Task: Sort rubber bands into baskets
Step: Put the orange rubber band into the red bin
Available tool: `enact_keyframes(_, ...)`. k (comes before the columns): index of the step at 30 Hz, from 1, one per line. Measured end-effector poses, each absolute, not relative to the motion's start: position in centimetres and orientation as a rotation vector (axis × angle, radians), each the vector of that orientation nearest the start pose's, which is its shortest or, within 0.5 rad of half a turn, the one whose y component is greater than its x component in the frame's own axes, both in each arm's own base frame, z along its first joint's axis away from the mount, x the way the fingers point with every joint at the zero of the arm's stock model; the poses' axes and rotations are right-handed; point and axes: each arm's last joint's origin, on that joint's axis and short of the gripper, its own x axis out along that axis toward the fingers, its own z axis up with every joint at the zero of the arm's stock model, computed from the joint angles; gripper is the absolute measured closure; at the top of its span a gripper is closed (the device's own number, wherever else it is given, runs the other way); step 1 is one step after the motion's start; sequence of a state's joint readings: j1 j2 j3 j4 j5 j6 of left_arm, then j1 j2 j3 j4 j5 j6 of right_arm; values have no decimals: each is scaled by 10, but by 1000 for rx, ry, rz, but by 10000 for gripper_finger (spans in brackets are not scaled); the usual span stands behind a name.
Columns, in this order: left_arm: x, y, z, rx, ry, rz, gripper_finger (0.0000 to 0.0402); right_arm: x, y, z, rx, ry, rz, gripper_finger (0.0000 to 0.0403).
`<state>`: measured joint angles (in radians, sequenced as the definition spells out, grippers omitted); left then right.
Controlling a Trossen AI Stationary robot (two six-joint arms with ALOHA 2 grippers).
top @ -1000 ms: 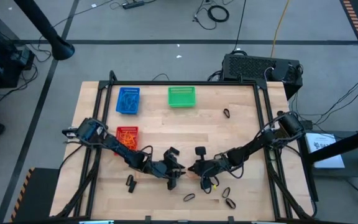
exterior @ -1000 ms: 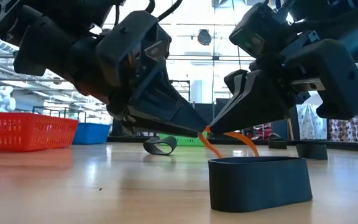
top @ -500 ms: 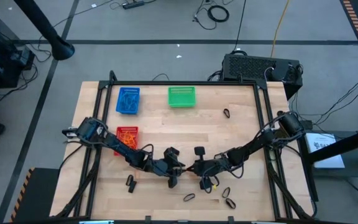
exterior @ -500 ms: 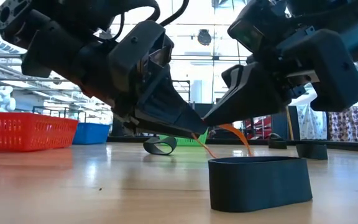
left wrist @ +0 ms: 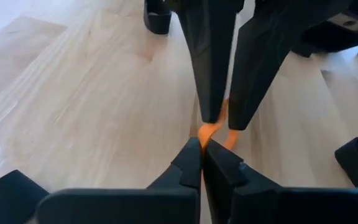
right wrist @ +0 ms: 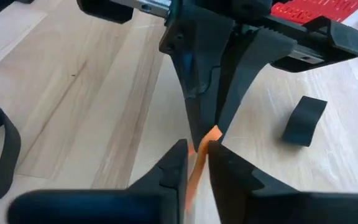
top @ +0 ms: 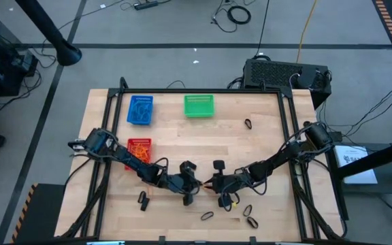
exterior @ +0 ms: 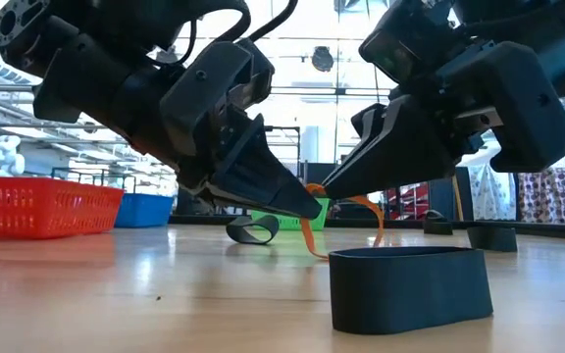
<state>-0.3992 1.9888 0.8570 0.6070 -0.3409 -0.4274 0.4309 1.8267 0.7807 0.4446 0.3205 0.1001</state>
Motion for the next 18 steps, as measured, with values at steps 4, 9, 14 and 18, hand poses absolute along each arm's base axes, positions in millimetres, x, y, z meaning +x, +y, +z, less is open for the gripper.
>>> enact_keyframes(4, 339, -133, 99, -181, 552, 49, 397, 313, 133, 123, -87, 559, 28, 310)
enact_keyframes(9, 324, -127, 119, -107, 688, 60, 398, 312, 132, 122, -64, 569, 12, 266)
enact_keyframes(14, 293, -112, 157, -36, 844, 136, 398, 312, 132, 121, -68, 580, 13, 238)
enact_keyframes(18, 259, -96, 185, -28, 962, 270, 399, 311, 132, 120, -73, 593, 13, 227)
